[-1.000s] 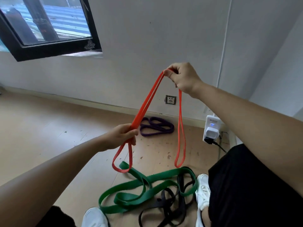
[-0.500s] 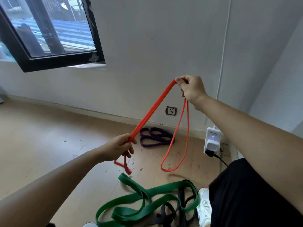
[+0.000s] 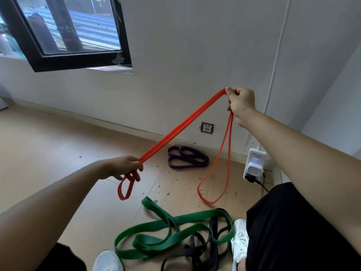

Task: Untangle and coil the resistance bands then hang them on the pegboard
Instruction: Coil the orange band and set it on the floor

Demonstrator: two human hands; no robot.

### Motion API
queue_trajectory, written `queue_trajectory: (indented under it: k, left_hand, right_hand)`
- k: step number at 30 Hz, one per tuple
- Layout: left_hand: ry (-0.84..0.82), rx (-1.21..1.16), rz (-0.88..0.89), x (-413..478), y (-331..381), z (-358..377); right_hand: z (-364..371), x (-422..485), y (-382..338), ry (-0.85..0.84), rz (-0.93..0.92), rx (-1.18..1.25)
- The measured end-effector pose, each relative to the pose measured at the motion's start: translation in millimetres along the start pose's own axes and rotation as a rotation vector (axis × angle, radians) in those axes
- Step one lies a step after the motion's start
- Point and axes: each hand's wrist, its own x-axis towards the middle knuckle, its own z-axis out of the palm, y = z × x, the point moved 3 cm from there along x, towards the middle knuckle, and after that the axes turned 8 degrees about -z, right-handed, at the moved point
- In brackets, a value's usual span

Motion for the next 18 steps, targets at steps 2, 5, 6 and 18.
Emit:
queue_trajectory:
  k: [2, 5, 6, 18]
  left_hand:
    - [-0.045, -0.086, -0.012, -3, 2, 0]
    - [-0.127, -0.265, -0.016, -8, 6, 2]
    - [-0.157, -0.313, -0.002, -10, 8, 1]
    - [-0.489, -0.455, 0.144, -23, 24, 2]
  right_hand:
    - [1, 2, 4, 0.008, 0.018, 0.002]
    - [1, 6, 10, 0.013, 0.041, -0.014]
    - [0, 7, 12, 0.014, 0.048, -0.016]
    - [-2, 4, 20, -0.048, -0.005, -0.106]
